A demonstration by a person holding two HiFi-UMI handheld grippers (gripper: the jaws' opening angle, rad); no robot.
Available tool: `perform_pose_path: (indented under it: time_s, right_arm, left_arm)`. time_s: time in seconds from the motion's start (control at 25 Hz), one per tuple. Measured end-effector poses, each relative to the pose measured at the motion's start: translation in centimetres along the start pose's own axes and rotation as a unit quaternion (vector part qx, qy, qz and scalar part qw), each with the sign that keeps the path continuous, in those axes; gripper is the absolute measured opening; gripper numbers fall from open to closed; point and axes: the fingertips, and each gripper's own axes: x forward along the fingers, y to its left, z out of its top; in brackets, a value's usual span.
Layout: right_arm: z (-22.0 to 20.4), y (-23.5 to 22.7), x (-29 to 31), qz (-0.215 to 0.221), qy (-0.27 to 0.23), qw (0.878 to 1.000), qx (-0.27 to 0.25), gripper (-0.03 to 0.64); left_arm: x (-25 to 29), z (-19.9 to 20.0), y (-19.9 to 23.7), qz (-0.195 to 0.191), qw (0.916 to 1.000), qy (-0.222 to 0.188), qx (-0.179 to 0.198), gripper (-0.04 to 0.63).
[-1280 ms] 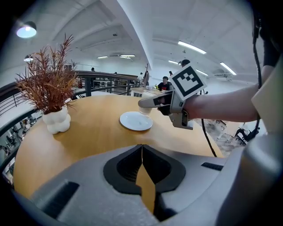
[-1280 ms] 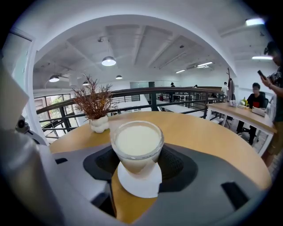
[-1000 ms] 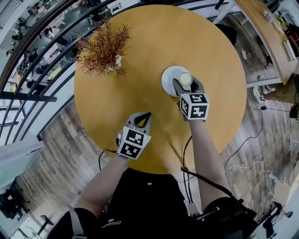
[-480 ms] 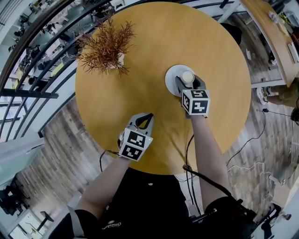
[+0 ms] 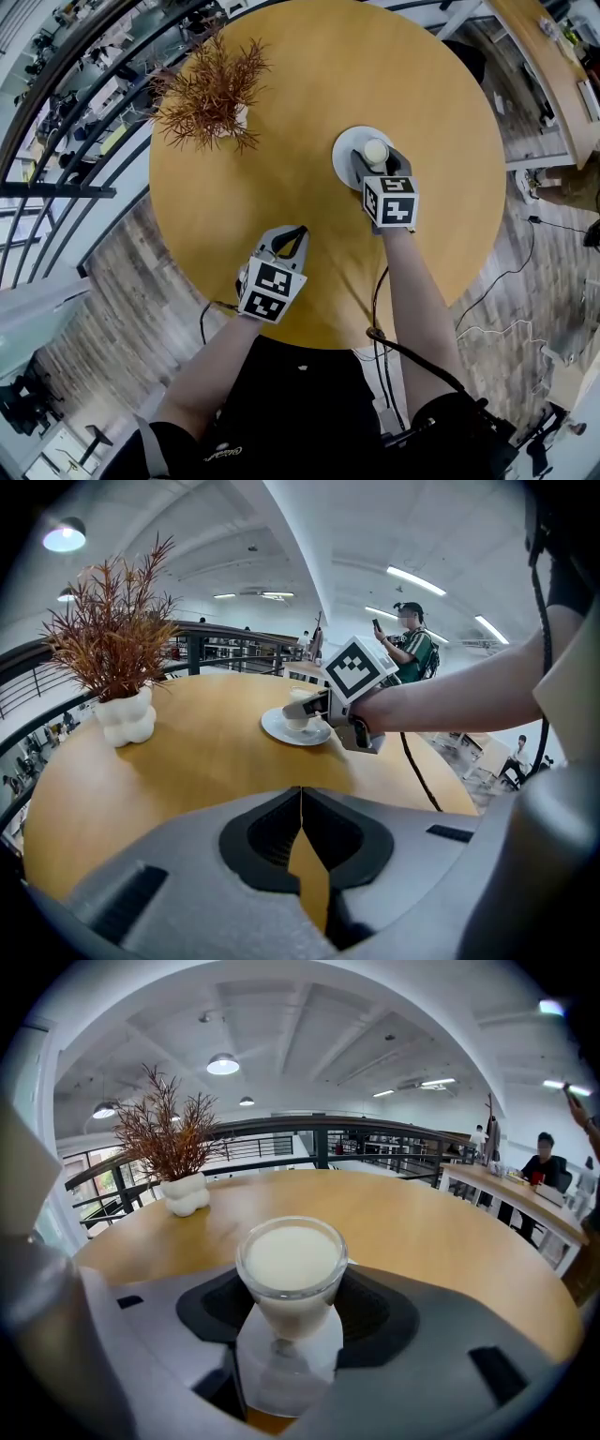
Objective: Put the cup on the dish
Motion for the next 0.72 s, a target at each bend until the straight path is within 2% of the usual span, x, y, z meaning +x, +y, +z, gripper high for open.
perform_pose_path:
  time_s: [0.72]
  right_arm:
    - [-0.25, 0.10, -0.13, -0.013, -0.020, 1.000, 0.009, 0.253]
  left_arm:
    - [-0.30, -0.12, 0.57, 0.002, 1.0000, -0.006, -0.001, 0.009]
